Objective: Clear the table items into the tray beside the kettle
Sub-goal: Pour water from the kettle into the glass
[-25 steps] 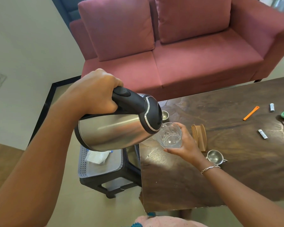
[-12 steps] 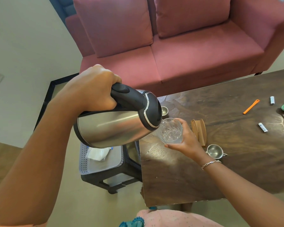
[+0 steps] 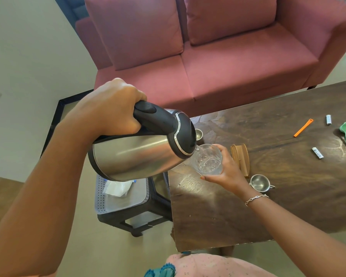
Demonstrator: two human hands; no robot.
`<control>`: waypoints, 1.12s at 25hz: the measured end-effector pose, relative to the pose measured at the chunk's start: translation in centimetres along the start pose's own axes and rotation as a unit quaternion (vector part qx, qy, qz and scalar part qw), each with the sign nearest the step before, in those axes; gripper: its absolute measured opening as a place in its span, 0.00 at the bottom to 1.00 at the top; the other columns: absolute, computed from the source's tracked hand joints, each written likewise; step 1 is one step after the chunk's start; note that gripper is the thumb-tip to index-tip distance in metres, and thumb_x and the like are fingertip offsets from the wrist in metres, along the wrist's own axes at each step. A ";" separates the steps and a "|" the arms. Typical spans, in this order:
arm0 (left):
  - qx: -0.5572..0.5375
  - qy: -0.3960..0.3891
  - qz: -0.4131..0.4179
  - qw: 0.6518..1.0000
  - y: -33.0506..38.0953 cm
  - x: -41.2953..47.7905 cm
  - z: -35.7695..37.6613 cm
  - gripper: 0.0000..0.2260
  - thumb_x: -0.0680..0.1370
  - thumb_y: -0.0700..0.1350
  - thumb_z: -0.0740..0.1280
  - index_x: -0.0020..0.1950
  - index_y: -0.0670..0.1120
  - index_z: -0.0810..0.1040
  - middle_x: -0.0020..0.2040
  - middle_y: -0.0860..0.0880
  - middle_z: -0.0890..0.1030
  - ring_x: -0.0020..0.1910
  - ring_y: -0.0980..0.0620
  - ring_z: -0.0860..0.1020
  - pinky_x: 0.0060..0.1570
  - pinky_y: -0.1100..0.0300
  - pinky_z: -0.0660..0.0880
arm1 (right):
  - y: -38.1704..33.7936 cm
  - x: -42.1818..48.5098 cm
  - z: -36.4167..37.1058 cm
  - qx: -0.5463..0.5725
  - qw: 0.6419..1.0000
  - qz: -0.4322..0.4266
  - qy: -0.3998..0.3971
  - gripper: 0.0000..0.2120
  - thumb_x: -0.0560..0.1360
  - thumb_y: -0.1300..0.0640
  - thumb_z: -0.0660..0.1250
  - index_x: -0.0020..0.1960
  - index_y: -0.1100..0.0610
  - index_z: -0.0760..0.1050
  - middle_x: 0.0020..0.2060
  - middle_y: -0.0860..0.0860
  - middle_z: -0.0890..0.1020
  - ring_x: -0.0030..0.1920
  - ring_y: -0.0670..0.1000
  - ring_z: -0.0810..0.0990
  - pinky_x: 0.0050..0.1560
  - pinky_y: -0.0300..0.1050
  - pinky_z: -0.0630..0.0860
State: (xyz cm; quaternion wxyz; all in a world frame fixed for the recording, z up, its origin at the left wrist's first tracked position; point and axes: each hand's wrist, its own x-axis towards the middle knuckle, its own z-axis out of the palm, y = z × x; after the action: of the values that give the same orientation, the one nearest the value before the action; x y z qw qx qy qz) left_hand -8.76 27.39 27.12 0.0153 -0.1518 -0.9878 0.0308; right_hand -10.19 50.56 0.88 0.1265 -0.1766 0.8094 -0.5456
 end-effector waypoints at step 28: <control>-0.001 -0.024 -0.007 1.000 0.4 0.8 -0.5 0.03 0.56 0.41 0.58 0.24 0.45 0.64 0.21 0.41 0.68 0.24 0.46 0.61 0.26 0.51 0.69 | 1.5 -0.4 -0.5 -0.018 1.000 0.010 0.011 0.44 0.58 0.55 0.81 0.67 0.54 0.61 0.57 0.45 0.70 0.57 0.47 0.71 0.56 0.38 0.66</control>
State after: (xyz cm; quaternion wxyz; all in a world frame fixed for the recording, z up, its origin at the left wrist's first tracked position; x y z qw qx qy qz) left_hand -9.37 28.05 27.58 -0.0081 -0.1437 -0.9890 0.0337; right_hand -10.21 51.70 -0.35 0.1198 -0.1646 0.8222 -0.5316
